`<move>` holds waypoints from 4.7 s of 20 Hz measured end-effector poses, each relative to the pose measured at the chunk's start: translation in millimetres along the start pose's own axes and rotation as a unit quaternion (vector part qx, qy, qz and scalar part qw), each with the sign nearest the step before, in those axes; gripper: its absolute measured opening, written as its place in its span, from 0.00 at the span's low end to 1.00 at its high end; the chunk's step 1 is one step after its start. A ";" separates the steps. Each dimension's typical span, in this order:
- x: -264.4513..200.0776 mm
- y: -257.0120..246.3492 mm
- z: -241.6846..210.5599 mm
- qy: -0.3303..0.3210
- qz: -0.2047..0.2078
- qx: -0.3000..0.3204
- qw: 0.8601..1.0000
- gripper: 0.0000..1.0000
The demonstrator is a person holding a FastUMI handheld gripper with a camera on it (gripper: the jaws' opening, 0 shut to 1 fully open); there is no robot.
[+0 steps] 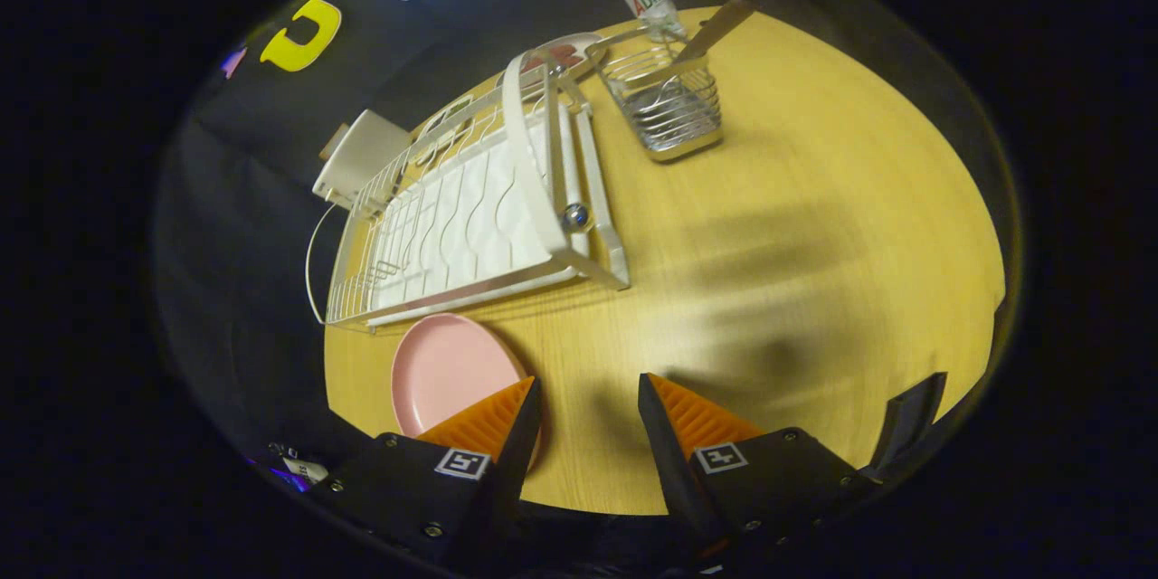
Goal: Take the plate from the dish rack, then take the spoon from the basket and place it into the plate.
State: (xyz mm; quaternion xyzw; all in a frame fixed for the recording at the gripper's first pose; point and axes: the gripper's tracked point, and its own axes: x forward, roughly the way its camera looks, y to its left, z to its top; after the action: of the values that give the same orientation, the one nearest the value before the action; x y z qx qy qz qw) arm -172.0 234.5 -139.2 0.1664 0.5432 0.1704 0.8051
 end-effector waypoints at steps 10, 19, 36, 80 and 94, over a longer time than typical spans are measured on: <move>-10.5 -34.2 116.4 -0.212 -0.046 0.097 0.971 0.67; -5.8 -48.1 200.0 -0.306 -0.065 0.162 0.936 0.67; 11.7 -50.1 243.1 -0.372 -0.059 0.162 0.912 0.19; -39.4 203.5 35.8 -0.157 0.066 -0.234 0.957 0.08; -6.8 215.6 -6.2 -0.138 0.044 -0.278 0.950 0.08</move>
State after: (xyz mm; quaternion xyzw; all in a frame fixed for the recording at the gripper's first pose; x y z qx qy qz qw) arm -200.4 423.0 -38.1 -0.0183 0.3500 0.3251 0.8783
